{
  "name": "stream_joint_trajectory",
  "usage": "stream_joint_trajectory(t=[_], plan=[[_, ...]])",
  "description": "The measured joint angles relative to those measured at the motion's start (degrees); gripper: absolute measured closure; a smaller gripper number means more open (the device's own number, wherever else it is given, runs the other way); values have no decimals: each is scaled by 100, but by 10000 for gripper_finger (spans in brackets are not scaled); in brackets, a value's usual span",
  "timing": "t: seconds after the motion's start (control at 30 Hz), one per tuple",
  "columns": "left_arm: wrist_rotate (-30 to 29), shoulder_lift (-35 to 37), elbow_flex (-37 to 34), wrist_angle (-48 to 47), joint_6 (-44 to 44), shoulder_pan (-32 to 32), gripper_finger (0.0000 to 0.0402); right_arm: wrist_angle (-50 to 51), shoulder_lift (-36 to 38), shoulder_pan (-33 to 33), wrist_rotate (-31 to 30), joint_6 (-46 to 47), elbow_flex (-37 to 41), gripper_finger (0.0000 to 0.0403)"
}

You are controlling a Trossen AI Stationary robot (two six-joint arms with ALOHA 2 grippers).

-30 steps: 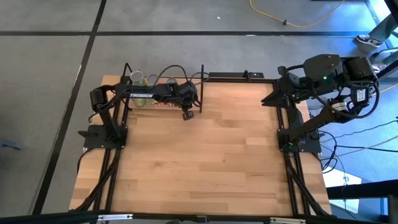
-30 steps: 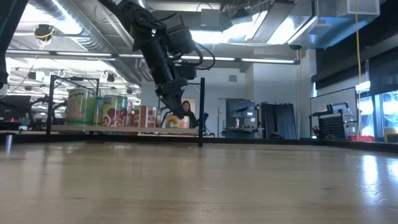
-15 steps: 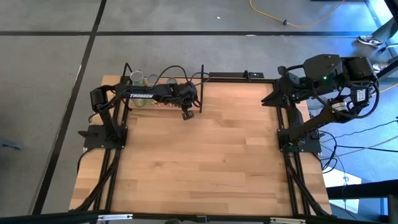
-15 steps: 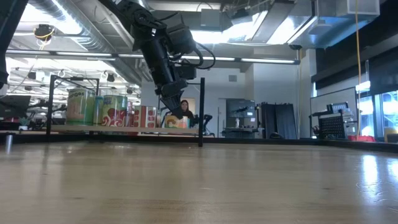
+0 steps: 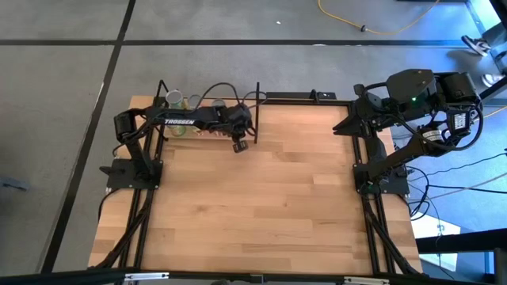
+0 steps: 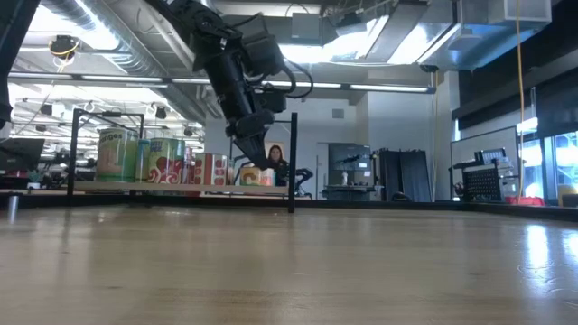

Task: Pick and place cans onto a shelf
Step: Put the canned mushroom on the shelf, then return to Home Position

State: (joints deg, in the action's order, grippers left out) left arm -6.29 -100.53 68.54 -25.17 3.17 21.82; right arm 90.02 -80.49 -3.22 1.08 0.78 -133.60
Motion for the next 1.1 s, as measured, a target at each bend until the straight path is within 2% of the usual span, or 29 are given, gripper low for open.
stream_joint_trajectory(t=[0.47,0.7,0.83,0.97,1.1], plan=[[-16,2,947,-1042,139,-92,369,0,0,0,1,-9,0,353],[38,4,2206,-1805,293,-443,369,0,91,-2,7,-283,0,353],[360,4,2952,-2122,613,-540,369,0,205,-2,4,-408,0,353],[861,9,3682,-2986,882,-540,369,0,325,-1,-9,-564,0,353],[708,9,4259,-4019,947,-600,370,0,356,-2,-11,-600,0,353]])
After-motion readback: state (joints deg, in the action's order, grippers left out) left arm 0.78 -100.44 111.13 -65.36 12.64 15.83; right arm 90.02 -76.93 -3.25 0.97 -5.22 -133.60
